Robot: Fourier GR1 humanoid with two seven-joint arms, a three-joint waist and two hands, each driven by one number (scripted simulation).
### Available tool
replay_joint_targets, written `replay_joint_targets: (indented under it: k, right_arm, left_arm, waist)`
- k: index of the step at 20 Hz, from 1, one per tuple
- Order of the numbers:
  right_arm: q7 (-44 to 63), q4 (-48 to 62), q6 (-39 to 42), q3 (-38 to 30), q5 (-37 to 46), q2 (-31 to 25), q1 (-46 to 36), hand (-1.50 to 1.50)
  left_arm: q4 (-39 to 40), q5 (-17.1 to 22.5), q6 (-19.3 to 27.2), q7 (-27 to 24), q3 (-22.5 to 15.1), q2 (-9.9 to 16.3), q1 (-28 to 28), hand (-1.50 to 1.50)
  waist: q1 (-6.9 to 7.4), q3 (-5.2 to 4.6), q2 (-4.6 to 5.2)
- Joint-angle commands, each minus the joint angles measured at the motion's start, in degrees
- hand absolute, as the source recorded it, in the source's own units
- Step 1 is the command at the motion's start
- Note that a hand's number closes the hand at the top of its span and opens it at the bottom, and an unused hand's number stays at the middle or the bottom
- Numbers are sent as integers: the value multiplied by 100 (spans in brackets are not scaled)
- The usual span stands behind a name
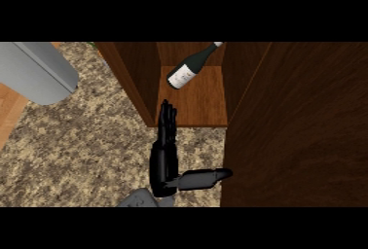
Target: Pick up the wine, place it into the cabinet and close the cabinet
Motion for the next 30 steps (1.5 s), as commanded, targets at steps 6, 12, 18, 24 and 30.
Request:
replay_joint_targets:
  k: [6,12,18,24,30]
  right_arm:
    - [215,-780,-80,126,-67,123,367,-150]
    - [602,-661,186,-215,-953,-152,223,-150]
    - [827,-665,461,135,-952,-232,169,150]
    - [257,-697,938,118,-726,-204,562,150]
    - [1064,-754,688,912,-1247,57,841,150]
  left_arm:
    - [-1748,-718,615,75,-494,554,1430,-150]
    - [-2561,-991,390,381,-730,1039,1728,-150]
    - [-3766,-1085,291,455,-921,1947,2469,-150]
    - [-4030,-711,-640,322,-362,2721,2891,-150]
    - [-4244,-515,-911,289,68,3075,3123,-150]
  waist:
    - [3,-2,2]
    - [-17,-1,5]
    - [11,-1,-5]
    - [-19,-2,9]
    - [-23,-8,-2]
